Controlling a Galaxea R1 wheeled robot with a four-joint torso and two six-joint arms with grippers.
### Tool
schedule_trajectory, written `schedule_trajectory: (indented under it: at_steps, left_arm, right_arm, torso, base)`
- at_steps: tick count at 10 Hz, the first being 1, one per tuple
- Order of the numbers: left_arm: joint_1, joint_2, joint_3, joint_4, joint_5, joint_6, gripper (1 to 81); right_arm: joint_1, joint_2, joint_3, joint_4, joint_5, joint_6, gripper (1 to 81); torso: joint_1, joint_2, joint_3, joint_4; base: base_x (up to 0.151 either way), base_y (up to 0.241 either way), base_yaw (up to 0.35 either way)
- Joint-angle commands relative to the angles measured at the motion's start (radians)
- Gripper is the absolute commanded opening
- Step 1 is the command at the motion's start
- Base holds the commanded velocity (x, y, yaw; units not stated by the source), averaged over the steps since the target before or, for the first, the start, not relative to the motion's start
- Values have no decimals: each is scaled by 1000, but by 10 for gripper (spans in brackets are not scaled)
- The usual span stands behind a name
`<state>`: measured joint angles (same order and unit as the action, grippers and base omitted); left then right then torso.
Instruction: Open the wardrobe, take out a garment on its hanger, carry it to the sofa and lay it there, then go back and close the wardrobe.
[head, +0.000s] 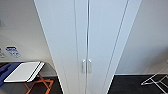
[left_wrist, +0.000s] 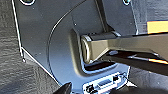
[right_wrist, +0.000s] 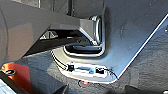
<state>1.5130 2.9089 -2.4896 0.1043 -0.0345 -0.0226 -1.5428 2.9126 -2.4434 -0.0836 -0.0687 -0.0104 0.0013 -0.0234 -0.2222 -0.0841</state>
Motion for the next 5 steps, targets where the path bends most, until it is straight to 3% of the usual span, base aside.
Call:
schedule_trajectory:
  at_steps: [1,5]
  left_arm:
    - [-15,-2,9,5,62,7,811]
    - [-15,-2,9,5,62,9,811]
  right_arm:
    - [22,-5,6,4,-68,1,811]
    - [25,-4,6,1,-68,1,811]
  torso:
    - [0,0,0,0]
    - [0,0,0,0]
  base:
    - [115,0,0]
    - [111,0,0]
